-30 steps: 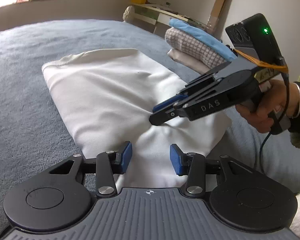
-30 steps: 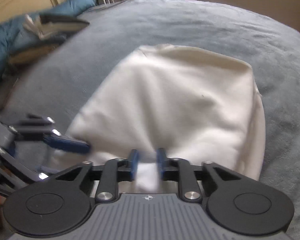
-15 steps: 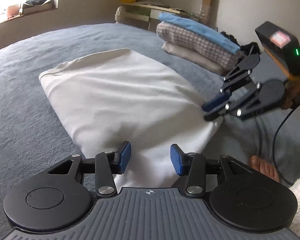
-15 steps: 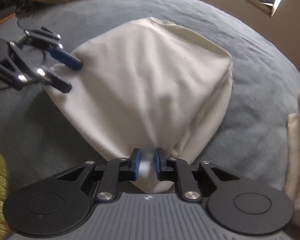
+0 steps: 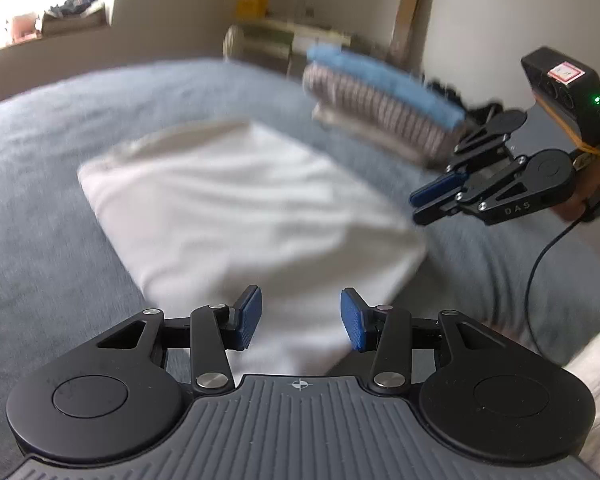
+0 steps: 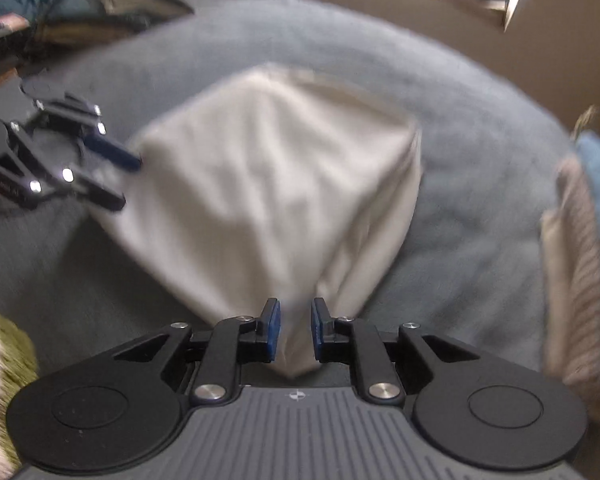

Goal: Fold clothes

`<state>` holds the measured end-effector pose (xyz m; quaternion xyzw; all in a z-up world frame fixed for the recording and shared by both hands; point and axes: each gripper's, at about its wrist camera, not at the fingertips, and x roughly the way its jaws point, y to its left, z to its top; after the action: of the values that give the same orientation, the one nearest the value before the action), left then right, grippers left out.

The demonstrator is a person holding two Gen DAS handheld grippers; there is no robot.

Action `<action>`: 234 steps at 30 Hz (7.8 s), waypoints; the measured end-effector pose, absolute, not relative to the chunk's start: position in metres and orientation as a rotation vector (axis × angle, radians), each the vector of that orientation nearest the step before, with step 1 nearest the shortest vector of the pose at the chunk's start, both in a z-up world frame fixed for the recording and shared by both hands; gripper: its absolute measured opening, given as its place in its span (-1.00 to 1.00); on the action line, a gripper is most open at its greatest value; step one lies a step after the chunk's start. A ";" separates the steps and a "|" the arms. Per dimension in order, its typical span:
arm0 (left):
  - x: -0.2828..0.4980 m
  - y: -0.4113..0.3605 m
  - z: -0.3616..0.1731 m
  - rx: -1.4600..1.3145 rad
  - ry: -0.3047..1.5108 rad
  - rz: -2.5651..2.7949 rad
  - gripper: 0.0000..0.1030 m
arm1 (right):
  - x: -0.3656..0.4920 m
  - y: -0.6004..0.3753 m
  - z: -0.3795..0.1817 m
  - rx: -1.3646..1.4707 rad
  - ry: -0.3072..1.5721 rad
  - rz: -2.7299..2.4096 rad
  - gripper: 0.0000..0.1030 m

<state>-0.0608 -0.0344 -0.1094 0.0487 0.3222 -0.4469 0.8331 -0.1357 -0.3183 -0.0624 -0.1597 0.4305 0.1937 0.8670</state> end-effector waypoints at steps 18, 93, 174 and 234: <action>-0.038 -0.049 -0.135 0.212 0.714 -0.799 -0.29 | -0.082 -0.278 -0.073 -0.207 0.872 0.327 -0.67; 0.021 -0.053 -0.139 0.110 0.719 -0.770 -0.17 | 0.039 -0.307 -0.061 -0.049 0.725 0.113 -0.26; 0.020 -0.048 -0.136 0.018 0.762 -0.730 -0.16 | 0.109 -0.177 -0.116 -0.156 0.880 0.484 -0.65; -0.018 -0.076 -0.107 0.193 0.959 -0.547 -0.01 | -0.101 -0.298 -0.075 0.083 0.898 0.346 -0.75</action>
<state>-0.0177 -0.0757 -0.1075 0.0914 0.4549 -0.2594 0.8470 -0.1008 -0.2977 -0.0749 0.0401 0.4319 0.1665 0.8855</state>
